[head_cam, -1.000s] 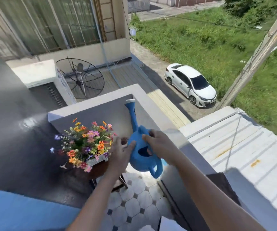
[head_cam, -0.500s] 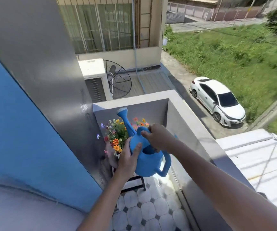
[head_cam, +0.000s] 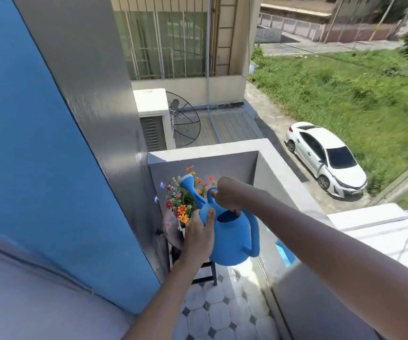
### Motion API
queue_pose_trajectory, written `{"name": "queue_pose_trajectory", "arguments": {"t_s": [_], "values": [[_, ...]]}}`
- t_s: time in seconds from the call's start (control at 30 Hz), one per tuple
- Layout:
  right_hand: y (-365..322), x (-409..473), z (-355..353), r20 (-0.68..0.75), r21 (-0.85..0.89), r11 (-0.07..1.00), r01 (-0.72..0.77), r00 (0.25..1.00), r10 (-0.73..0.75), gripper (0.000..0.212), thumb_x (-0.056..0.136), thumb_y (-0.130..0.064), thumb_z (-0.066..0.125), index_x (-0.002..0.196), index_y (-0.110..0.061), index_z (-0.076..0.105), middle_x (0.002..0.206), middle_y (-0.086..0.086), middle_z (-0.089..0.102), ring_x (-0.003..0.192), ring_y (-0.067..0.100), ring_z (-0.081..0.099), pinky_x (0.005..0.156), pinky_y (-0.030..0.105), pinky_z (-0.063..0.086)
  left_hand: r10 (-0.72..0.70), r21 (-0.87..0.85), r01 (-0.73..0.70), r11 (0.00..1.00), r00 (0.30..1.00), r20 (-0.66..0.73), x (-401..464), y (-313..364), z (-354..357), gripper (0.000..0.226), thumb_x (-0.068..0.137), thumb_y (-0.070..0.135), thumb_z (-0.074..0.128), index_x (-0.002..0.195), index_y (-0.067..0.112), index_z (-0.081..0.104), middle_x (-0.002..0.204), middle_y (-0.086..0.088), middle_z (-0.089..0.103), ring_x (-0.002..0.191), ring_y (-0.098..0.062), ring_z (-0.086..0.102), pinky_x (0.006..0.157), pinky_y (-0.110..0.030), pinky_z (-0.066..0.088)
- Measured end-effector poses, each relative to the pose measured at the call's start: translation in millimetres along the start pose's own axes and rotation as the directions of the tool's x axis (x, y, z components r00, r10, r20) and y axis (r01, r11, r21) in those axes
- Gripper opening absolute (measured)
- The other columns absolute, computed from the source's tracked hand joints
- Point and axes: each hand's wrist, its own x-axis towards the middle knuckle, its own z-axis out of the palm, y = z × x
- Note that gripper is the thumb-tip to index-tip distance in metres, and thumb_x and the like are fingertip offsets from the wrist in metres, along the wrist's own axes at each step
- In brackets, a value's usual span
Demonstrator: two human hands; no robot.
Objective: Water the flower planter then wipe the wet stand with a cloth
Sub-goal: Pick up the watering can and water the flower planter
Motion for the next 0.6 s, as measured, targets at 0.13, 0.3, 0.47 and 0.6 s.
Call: {"name": "queue_pose_trajectory", "arguments": {"t_s": [0.13,0.3,0.47,0.6], "values": [[1,16,-1,-0.039,-0.149,0.988,0.032,0.999,-0.038,0.036,0.102,-0.015,0.044,0.066,-0.008,0.046,0.063,0.01,0.057,0.048,0.019,0.053,0.042,0.024,0.039,0.004,-0.027,-0.003,1.0,0.999,0.041,1,0,-4,0.048,0.098,0.058,0.03,0.121,0.02,0.046,0.104,-0.002,0.059,0.084,-0.011,0.053,0.059,-0.017,0.034],[-9,15,-6,0.005,-0.162,0.986,-0.035,0.999,0.036,0.023,0.101,-0.015,0.044,0.1,0.001,0.061,0.055,0.007,0.058,0.036,0.012,0.051,0.039,0.022,0.038,-0.01,-0.004,0.01,1.0,0.997,0.071,5,-2,-6,0.053,0.093,0.066,0.03,0.116,0.021,0.046,0.101,-0.002,0.061,0.091,-0.018,0.062,0.069,-0.033,0.048],[-6,17,-6,0.037,-0.171,0.985,-0.038,0.998,0.045,0.03,0.098,-0.011,0.047,0.121,0.002,0.061,0.038,0.003,0.054,0.03,0.014,0.052,0.041,0.024,0.04,0.003,0.017,-0.004,1.0,0.994,0.107,5,-4,-8,0.053,0.095,0.064,0.031,0.118,0.02,0.048,0.1,-0.001,0.062,0.089,-0.014,0.061,0.062,-0.027,0.043],[-2,16,-8,0.016,-0.102,0.993,-0.061,0.998,0.063,0.031,0.096,-0.013,0.053,0.121,0.003,0.06,0.061,0.004,0.051,0.048,0.016,0.048,0.037,0.024,0.043,0.015,0.014,-0.017,1.0,0.992,0.128,7,-4,-4,0.051,0.094,0.065,0.031,0.112,0.021,0.048,0.099,-0.001,0.063,0.088,-0.014,0.062,0.063,-0.026,0.045]]}}
